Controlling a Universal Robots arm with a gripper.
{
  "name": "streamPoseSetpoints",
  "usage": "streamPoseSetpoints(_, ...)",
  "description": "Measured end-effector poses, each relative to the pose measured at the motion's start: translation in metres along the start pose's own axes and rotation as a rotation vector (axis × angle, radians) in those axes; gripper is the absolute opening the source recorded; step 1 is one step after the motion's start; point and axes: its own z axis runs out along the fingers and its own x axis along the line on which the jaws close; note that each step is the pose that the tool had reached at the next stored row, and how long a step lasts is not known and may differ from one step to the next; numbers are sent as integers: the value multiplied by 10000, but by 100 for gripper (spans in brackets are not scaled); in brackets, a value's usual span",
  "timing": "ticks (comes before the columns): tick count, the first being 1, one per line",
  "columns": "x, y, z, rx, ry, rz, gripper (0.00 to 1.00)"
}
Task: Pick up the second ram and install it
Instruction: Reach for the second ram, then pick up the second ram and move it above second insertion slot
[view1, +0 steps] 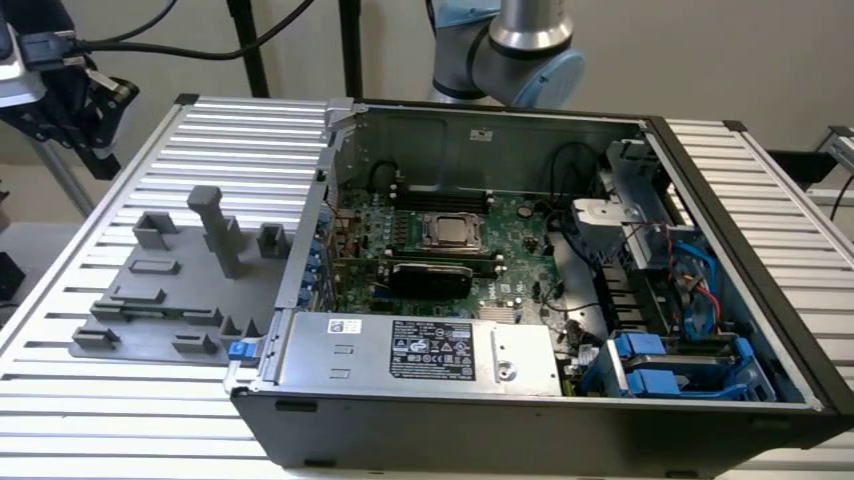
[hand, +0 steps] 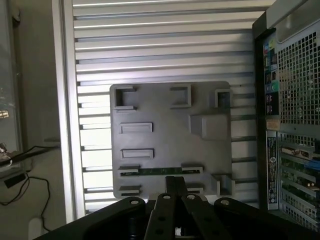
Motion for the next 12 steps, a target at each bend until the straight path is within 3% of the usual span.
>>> streamPoseSetpoints(5,20,-30,16,35,-3,0,11)
streamPoseSetpoints(12,20,-31,15,40,-1,0,11)
